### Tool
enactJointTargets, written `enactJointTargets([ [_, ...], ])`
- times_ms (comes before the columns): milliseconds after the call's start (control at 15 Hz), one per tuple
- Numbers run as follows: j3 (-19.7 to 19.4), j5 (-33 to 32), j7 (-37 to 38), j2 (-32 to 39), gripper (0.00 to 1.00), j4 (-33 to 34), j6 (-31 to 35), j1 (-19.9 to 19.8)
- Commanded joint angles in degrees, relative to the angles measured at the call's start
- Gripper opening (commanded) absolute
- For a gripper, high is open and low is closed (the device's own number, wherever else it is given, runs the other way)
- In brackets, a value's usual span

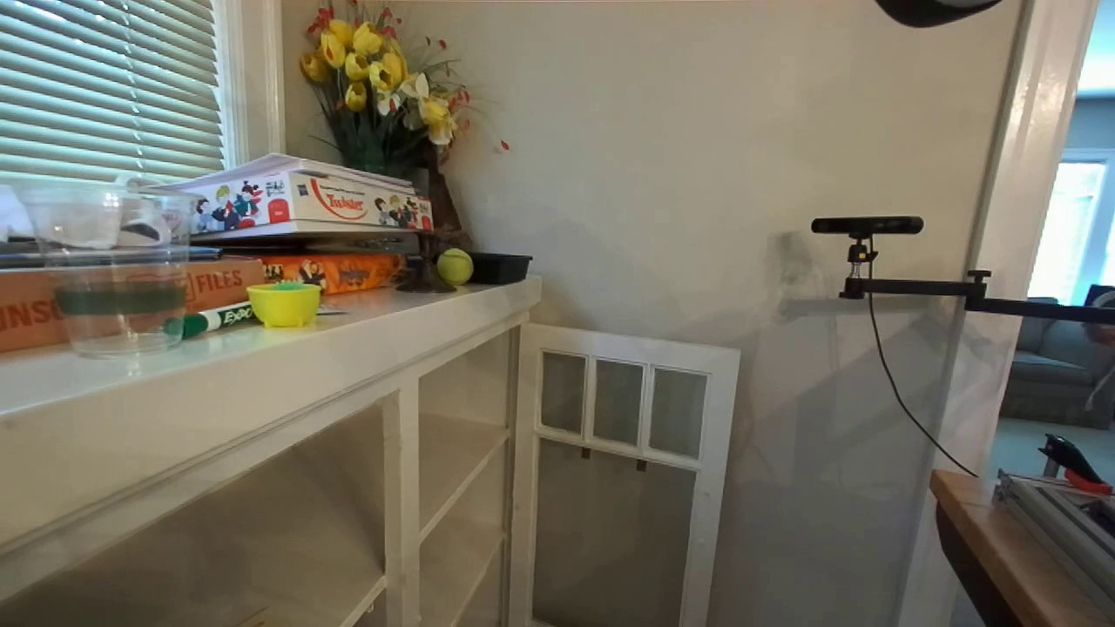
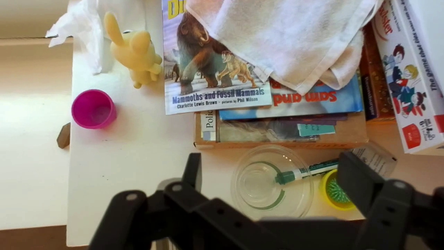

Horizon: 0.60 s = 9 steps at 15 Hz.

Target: Hang the towel on the cabinet's door

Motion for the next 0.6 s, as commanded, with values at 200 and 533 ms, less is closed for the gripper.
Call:
enactJointTargets([
  [200,-0.07,1.22,0.00,1.25,1.00,1.00,0.00,-0.29],
  [533,-2.01,-1.84,0.23,2.80,1.00,0.44,10.09,0.77],
])
